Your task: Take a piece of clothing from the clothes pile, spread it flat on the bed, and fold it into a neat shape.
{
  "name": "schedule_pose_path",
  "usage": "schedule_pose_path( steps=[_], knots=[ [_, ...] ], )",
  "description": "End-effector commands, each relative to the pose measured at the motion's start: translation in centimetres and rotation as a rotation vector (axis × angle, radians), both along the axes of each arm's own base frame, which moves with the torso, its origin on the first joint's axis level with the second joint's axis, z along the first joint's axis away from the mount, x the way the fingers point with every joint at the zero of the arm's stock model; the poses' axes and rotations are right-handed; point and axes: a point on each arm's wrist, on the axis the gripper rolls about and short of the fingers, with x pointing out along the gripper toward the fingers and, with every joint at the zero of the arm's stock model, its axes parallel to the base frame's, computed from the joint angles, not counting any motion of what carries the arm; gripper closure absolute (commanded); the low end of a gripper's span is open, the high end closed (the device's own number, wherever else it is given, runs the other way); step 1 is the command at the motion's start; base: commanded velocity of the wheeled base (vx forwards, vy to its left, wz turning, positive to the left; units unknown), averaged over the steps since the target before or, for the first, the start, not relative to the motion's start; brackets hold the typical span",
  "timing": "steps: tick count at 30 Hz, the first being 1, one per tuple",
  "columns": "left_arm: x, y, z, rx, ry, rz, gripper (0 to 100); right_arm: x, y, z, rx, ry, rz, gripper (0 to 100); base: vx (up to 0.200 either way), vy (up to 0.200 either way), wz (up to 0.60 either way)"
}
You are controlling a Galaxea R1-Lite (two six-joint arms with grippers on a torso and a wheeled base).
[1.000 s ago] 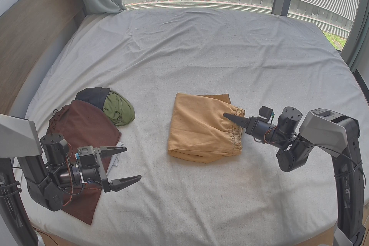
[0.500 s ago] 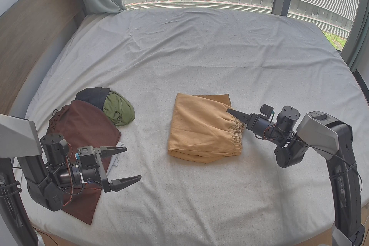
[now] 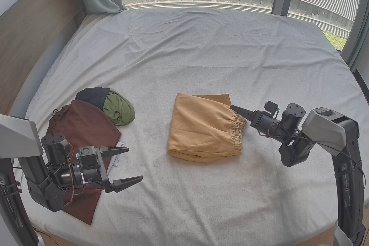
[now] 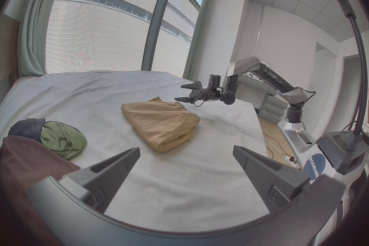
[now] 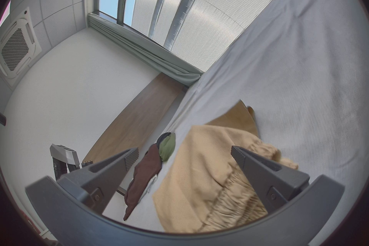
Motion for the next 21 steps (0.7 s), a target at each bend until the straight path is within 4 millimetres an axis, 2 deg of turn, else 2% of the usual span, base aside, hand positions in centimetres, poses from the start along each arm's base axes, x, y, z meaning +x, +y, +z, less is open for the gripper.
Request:
schedule_pose_path(
  steps=[1,5,6,10,15,21],
  knots=[
    [-0.4,-0.2,1.1,-0.017,-0.016,-0.018,0,-3.3,-0.3,7.1,-0.008,-0.111,0.002,0,0.0,0.0,0.0],
    [-1.0,-0.2,2.2,-0.023,-0.049,-0.03,0,-6.2,-0.4,8.2,-0.09,-0.162,-0.003,0,0.0,0.0,0.0],
    [-1.5,-0.4,2.8,-0.026,-0.062,-0.039,0,-7.8,-0.4,8.0,-0.132,-0.166,0.002,0,0.0,0.0,0.0],
    [-3.0,-1.5,4.5,-0.037,-0.107,-0.089,0,-11.6,-0.6,7.4,-0.248,-0.194,0.014,0,0.0,0.0,0.0],
    [-4.6,-2.2,5.1,-0.039,-0.108,-0.127,0,-15.7,-0.9,7.0,-0.357,-0.224,0.038,0,0.0,0.0,0.0],
    [-5.5,-2.4,5.7,-0.038,-0.131,-0.147,0,-18.1,-1.6,6.3,-0.456,-0.267,0.041,0,0.0,0.0,0.0]
  ],
)
